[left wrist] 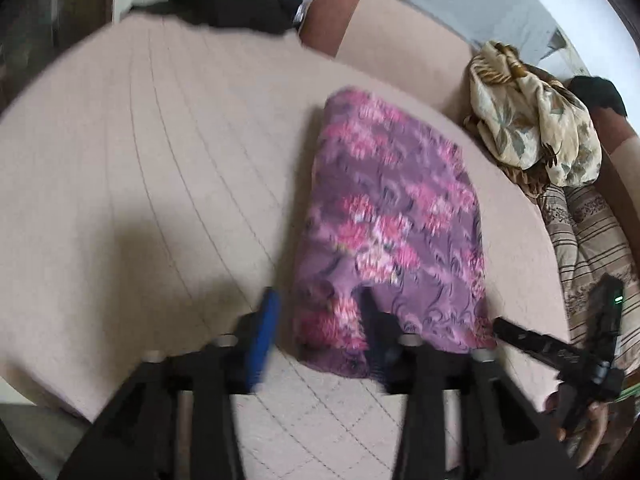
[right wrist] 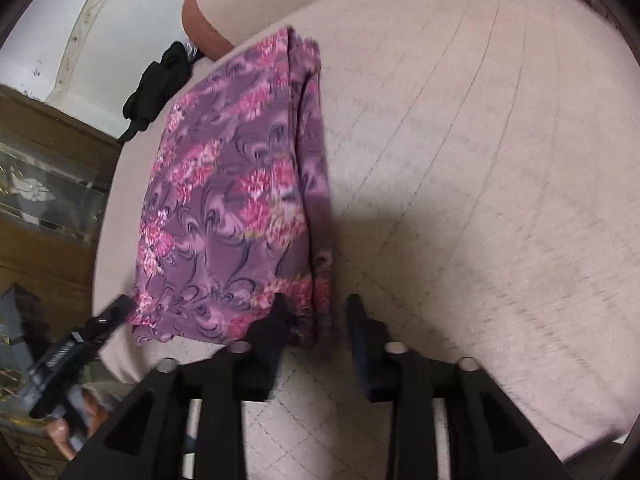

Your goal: Fold small clothes

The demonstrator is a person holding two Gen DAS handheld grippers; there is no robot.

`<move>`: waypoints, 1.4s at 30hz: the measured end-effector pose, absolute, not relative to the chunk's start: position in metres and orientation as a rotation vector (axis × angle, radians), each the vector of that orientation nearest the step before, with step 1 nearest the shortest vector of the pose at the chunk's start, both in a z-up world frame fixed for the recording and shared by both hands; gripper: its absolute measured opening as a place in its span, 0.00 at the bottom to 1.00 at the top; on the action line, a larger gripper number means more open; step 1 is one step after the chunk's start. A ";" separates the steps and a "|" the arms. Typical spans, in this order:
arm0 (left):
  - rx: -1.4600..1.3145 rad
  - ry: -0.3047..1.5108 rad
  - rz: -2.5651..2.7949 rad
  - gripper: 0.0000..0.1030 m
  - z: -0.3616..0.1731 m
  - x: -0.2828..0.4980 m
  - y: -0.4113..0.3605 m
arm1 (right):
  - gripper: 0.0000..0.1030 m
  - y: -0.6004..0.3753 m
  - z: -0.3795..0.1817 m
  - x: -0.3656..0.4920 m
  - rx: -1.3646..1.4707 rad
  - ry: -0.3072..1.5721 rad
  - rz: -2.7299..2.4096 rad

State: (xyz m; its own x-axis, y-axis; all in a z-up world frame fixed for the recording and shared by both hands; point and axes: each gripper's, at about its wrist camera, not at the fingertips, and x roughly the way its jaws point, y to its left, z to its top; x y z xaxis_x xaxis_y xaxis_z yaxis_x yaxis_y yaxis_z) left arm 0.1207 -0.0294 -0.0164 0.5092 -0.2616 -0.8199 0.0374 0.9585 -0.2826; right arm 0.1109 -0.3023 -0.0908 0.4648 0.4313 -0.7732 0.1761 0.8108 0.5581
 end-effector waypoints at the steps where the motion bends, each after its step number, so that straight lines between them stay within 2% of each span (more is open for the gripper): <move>1: -0.232 1.016 -0.172 0.62 -0.011 0.122 -0.028 | 0.63 -0.304 -0.079 0.109 0.623 1.059 0.177; 2: -0.249 1.028 -0.173 0.63 -0.007 0.127 -0.029 | 0.65 -0.303 -0.068 0.113 0.622 1.039 0.194; 7: -0.350 1.136 -0.241 0.63 -0.003 0.165 -0.023 | 0.65 -0.303 -0.037 0.164 0.550 1.056 0.270; 13: -0.297 1.170 -0.227 0.63 -0.002 0.260 -0.041 | 0.63 -0.309 -0.051 0.263 0.558 1.132 0.291; 15: -0.303 1.178 -0.236 0.63 -0.013 0.284 -0.047 | 0.55 -0.303 -0.062 0.289 0.475 1.167 0.247; 16: -0.298 1.201 -0.248 0.63 -0.024 0.294 -0.050 | 0.47 -0.303 -0.070 0.293 0.500 1.169 0.248; 18: -0.356 1.270 -0.248 0.63 -0.050 0.299 -0.045 | 0.40 -0.305 -0.086 0.294 0.570 1.188 0.272; 19: -0.407 1.308 -0.243 0.62 -0.060 0.299 -0.042 | 0.25 -0.305 -0.095 0.295 0.602 1.208 0.278; 20: -0.455 1.329 -0.269 0.62 -0.068 0.298 -0.040 | 0.14 -0.304 -0.101 0.295 0.629 1.214 0.303; 22: -0.480 1.345 -0.283 0.62 -0.075 0.297 -0.037 | 0.07 -0.305 -0.096 0.291 0.593 1.204 0.301; 25: -0.437 1.335 -0.282 0.63 -0.070 0.296 -0.042 | 0.05 -0.305 -0.093 0.290 0.512 1.156 0.271; 27: -0.419 1.339 -0.282 0.64 -0.071 0.295 -0.046 | 0.05 -0.306 -0.117 0.294 0.583 1.240 0.249; 31: -0.421 1.308 -0.252 0.64 -0.057 0.293 -0.038 | 0.11 -0.299 -0.079 0.287 0.491 1.180 0.310; 33: -0.401 1.264 -0.240 0.65 -0.044 0.297 -0.035 | 0.30 -0.313 -0.059 0.286 0.545 1.120 0.329; 34: -0.406 1.263 -0.251 0.66 -0.037 0.304 -0.035 | 0.58 -0.319 -0.054 0.291 0.581 1.098 0.346; 35: -0.420 1.272 -0.264 0.67 -0.033 0.313 -0.035 | 0.77 -0.326 -0.052 0.298 0.617 1.081 0.349; 39: -0.443 1.249 -0.327 0.75 -0.026 0.355 -0.044 | 0.77 -0.342 -0.068 0.344 0.705 1.095 0.299; 42: -0.527 1.220 -0.350 0.75 -0.048 0.369 -0.042 | 0.63 -0.348 -0.100 0.365 0.796 1.111 0.337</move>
